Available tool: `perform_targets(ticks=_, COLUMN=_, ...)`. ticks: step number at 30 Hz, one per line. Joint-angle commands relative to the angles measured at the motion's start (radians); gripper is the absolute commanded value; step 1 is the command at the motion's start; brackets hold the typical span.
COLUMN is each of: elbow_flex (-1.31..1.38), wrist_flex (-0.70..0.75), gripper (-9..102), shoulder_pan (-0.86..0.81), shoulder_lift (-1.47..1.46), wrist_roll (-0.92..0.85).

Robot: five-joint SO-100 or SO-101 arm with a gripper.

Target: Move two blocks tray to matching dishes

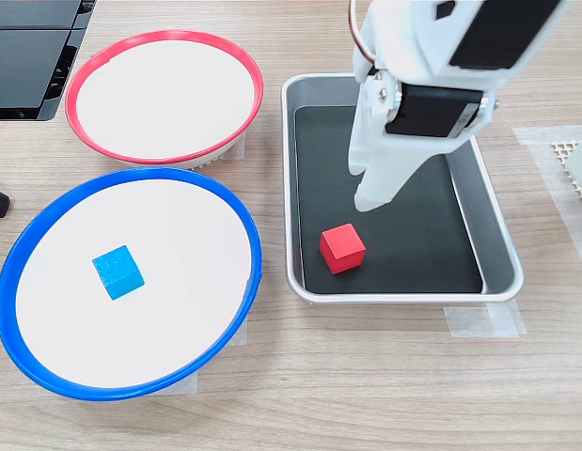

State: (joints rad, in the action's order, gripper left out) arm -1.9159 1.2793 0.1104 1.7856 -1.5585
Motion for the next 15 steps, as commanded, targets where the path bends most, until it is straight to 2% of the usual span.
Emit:
perform_targets(ticks=1, elbow_flex=-0.006, wrist_flex=-0.035, gripper=18, shoulder_pan=-0.006, shoulder_lift=-0.005, wrist_roll=-0.172)
perform_targets(ticks=5, elbow_flex=-0.021, wrist_flex=-0.043, gripper=21, shoulder_pan=0.005, shoulder_lift=-0.032, wrist_roll=-0.319)
perform_targets(ticks=15, elbow_flex=-0.018, wrist_flex=-0.204, gripper=22, shoulder_pan=0.037, shoulder_lift=-0.196, wrist_roll=-0.259)
